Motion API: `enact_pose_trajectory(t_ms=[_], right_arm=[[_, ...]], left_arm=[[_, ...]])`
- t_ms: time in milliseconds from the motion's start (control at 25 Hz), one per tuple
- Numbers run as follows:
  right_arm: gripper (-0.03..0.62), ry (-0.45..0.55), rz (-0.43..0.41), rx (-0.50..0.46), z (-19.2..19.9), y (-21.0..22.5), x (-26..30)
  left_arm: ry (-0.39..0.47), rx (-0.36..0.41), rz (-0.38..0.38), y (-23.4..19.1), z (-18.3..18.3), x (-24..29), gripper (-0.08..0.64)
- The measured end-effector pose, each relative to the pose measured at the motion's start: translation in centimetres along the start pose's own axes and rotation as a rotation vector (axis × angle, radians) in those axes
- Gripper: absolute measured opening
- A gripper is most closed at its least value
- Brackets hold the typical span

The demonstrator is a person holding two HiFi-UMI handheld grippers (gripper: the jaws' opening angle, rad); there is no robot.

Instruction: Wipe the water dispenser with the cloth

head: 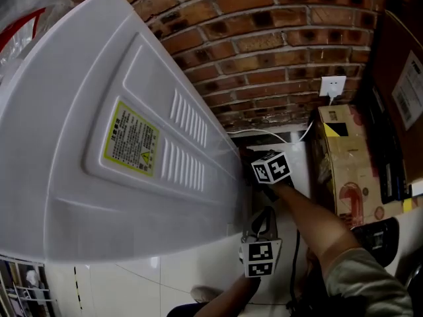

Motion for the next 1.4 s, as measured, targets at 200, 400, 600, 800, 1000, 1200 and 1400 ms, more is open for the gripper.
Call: enact_pose_trajectory(t_ms=[200, 400, 600, 800, 1000, 1200, 1400], right_arm=[[0.067, -0.078, 0.041, 0.023, 2.9, 1.4, 2.2], [0.067, -0.121, 0.081, 0.072, 4.4, 2.9, 4.0], [0.067, -0.186, 0.089, 0.122, 6.4, 3.8, 5.7], [0.067, -0.236, 0.094, 0.149, 8.1, 4.5, 6.7], [0.069, -0.272, 0.097, 0.144, 9.3, 4.8, 7.3], [0.070, -0.211, 0.167, 0.146, 8.0, 5.6, 5.5], [0.071, -0.111, 0.234, 0.136, 5.5, 5.8, 1.2]], left_arm=[[-0.020, 0.001, 0.020, -0.2, 0.8, -0.2, 0.000], [-0.052, -0.002, 0.047, -0.5, 1.6, -0.1, 0.000], [-0.077, 0.016, 0.077, -0.7, 2.1, 0.7, 0.000], [-0.087, 0.007, 0.093, -0.7, 2.3, 1.3, 0.000], [-0.099, -0.004, 0.069, -1.7, 2.7, 1.7, 0.000], [-0.084, 0.007, 0.077, -1.6, 2.1, 0.9, 0.000], [-0.054, 0.046, 0.100, -0.6, 1.5, -1.9, 0.000]])
Point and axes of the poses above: the fingertips, and each gripper's own axes: x forward along the fingers, y to its right, z out of its underside, the point moved 5 cm from there along -x, backward along the fingers, and after that the axes turned 7 degrees about z, right-handed, at the moved point
